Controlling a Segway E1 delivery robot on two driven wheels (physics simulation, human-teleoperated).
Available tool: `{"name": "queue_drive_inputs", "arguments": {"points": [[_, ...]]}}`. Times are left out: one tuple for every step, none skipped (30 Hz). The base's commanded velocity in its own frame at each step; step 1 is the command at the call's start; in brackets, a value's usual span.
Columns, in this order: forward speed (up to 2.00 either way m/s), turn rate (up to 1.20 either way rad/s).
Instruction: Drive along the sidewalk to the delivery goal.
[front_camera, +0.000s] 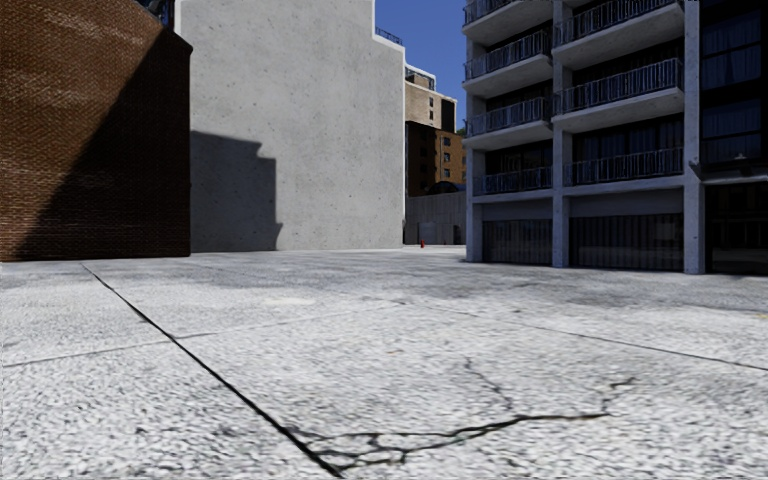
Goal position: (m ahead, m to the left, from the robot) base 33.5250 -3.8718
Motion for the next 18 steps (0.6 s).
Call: {"name": "queue_drive_inputs", "arguments": {"points": [[2.0,0.0],[2.0,0.0],[2.0,0.0],[2.0,0.0],[2.0,0.0],[2.0,0.0],[2.0,0.0],[2.0,0.0],[2.0,0.0],[2.0,0.0],[2.0,0.0],[2.0,0.0],[2.0,0.0],[2.0,0.0],[2.0,0.0],[2.0,0.0],[2.0,0.0],[2.0,0.0]]}}
